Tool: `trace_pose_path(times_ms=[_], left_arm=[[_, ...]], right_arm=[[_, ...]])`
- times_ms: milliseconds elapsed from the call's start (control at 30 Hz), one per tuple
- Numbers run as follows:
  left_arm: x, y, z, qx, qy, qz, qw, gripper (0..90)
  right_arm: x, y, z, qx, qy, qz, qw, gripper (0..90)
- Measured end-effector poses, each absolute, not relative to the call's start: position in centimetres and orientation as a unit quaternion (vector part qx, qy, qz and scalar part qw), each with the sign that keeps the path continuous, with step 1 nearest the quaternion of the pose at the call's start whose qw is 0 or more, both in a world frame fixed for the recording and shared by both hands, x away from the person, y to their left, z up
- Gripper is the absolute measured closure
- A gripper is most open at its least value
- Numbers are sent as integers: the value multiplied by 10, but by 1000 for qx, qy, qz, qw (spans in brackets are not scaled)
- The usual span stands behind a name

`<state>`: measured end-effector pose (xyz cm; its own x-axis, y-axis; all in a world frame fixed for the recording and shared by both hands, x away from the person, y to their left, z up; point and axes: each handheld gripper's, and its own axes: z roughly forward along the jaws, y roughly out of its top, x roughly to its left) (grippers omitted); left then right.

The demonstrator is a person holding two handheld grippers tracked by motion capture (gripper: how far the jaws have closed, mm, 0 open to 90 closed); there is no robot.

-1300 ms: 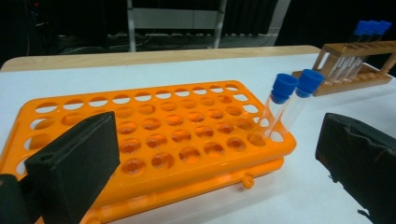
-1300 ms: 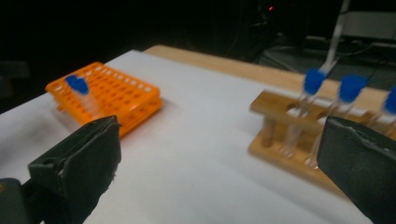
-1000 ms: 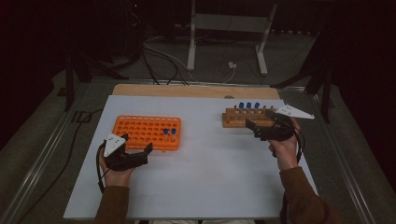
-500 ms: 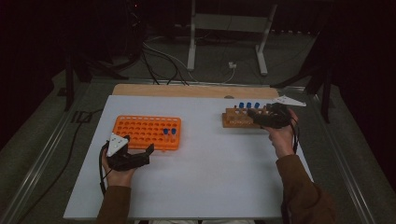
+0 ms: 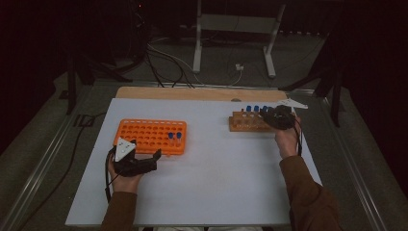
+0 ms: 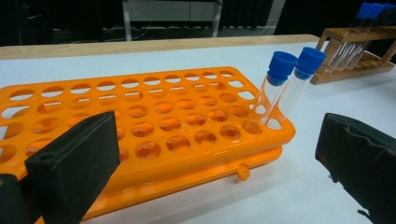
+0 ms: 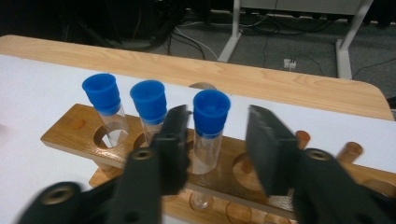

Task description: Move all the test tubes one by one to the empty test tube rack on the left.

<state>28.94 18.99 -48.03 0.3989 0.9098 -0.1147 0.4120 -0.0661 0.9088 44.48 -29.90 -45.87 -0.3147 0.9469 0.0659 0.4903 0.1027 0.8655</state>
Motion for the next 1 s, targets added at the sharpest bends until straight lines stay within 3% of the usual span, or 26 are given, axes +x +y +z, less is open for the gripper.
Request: trace_pose_path(times_ms=[233, 1000], left_arm=[[289, 189, -480, 685, 482, 260, 482, 8], [290, 186, -482, 691, 479, 260, 475, 8]], right_arm=[[448, -293, -466, 515, 693, 423, 273, 758], [440, -291, -454, 511, 681, 440, 286, 767]])
